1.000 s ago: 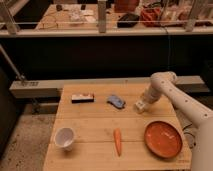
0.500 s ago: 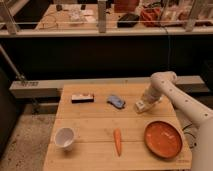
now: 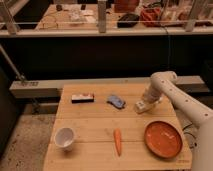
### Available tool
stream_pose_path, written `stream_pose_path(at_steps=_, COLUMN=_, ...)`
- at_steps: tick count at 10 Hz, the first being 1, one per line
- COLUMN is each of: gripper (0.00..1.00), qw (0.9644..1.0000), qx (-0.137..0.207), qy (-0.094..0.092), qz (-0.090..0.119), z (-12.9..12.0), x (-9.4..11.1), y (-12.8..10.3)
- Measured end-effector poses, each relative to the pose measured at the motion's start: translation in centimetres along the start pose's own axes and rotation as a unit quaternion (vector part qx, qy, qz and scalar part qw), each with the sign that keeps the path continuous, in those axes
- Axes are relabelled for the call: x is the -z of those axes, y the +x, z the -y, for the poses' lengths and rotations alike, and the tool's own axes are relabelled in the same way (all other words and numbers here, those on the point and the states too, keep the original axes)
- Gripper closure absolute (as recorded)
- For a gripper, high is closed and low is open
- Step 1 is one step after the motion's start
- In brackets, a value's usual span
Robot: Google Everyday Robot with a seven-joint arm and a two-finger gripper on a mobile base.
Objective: Place the bottle in the ceramic bowl
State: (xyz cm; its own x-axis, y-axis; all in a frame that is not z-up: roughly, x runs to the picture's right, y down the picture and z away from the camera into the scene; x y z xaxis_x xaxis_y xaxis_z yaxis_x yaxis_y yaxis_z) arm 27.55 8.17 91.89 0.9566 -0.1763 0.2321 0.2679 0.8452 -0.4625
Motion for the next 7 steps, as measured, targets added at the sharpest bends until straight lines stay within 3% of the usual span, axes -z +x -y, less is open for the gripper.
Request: stream_pose_path(at_steps=7, gripper=0.98, qw=1.0000, qx=0.001, qy=0.001, qz=-0.001, z=0.12, x=0.22, y=-0.06)
